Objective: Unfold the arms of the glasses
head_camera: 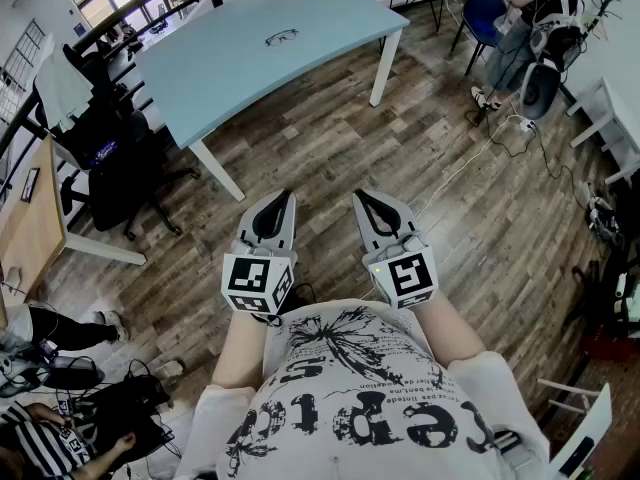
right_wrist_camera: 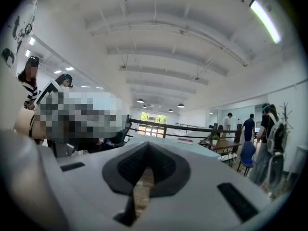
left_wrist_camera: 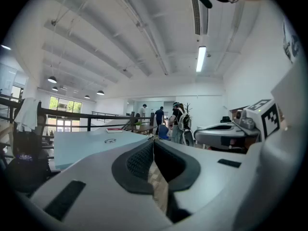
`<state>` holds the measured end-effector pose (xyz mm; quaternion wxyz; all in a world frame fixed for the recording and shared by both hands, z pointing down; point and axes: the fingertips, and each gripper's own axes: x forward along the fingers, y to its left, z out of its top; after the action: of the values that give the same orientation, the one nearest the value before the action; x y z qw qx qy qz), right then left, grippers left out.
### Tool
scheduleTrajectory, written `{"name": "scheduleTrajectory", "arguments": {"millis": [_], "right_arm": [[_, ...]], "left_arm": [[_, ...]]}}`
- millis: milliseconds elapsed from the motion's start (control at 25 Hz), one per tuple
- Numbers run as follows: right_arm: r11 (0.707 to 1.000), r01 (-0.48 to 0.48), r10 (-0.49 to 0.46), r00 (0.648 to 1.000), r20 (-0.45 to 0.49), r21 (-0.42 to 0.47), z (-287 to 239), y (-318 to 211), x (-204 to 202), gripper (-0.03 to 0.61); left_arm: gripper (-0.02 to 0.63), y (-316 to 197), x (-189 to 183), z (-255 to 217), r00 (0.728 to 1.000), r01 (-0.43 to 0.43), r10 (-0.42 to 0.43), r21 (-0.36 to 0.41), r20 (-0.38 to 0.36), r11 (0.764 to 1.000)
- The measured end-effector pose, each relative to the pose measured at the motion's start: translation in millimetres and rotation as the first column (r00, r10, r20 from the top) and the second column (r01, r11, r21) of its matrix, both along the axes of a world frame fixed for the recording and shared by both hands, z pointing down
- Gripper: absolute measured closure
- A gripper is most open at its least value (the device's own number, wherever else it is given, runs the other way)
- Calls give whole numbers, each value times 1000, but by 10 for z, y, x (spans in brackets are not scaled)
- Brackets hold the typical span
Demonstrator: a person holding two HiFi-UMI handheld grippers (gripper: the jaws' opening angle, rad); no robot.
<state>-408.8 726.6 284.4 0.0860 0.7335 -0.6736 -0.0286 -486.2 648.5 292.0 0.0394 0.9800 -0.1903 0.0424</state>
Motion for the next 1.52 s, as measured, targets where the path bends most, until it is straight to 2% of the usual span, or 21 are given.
{"name": "scheduleTrajectory", "arguments": {"millis": [600,880,1080,1200,1520], "right_arm": [[999,-36,37,999,30,-18,139,18,256,569],[998,-58,61,995,75,-37,257,-253,507,569],[996,-63,66,996,62,-61,400,-671,774,569],[995,-74,77,996,40,-69,423,-1090,1030,569],[992,-102,104,994,22,-73,290,-2721,2152,569]], "left_arm": [[595,61,319,135,998,-54,54,-21,27,998],[594,-234,485,258,997,-51,54,-48,50,998],[594,-691,770,375,996,-60,63,-54,58,997],[594,-1106,1063,408,995,-81,84,-58,56,995],[594,-2756,2199,323,992,-111,114,-67,49,992]]}}
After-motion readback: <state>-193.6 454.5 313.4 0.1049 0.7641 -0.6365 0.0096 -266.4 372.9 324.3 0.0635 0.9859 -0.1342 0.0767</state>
